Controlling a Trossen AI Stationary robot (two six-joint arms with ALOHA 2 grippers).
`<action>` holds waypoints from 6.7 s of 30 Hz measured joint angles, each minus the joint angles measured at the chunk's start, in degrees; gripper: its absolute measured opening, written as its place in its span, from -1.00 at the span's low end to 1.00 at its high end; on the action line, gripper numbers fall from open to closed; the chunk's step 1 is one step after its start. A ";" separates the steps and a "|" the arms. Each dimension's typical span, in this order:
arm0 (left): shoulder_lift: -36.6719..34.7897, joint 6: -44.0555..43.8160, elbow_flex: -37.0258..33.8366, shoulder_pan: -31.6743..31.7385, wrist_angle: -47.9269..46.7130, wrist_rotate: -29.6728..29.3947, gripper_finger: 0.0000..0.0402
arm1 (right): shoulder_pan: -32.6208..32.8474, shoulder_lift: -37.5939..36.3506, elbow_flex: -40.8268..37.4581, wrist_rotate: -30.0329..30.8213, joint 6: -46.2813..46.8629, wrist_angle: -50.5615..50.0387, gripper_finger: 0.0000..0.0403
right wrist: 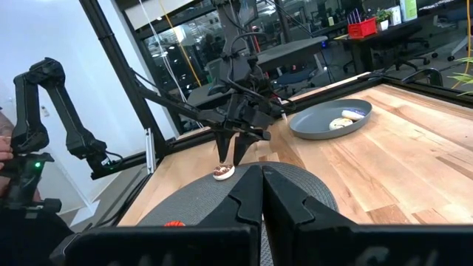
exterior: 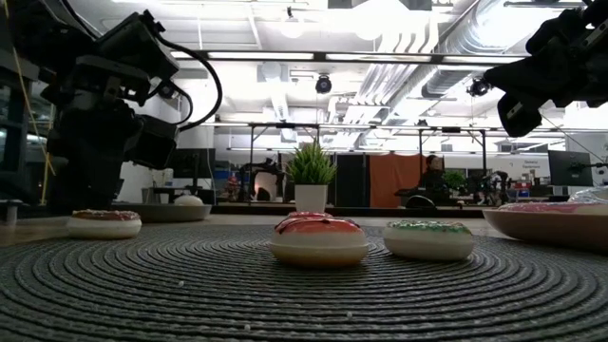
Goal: Pick & Place donuts
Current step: Put the small brown donut on the gray plate, then put the small red donut on the gray plate
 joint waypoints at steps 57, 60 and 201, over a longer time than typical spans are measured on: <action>5.46 2.54 5.64 -1.75 -4.05 2.86 -0.75 | -0.02 0.00 0.00 0.00 -0.02 0.00 -1.00; 5.46 2.54 5.62 -1.74 -3.28 3.91 -0.75 | 0.00 0.00 -0.01 0.01 0.00 0.00 -1.00; -37.86 21.05 5.55 38.94 -31.81 -6.33 0.02 | -0.01 0.02 -0.02 0.35 0.00 -0.01 -1.00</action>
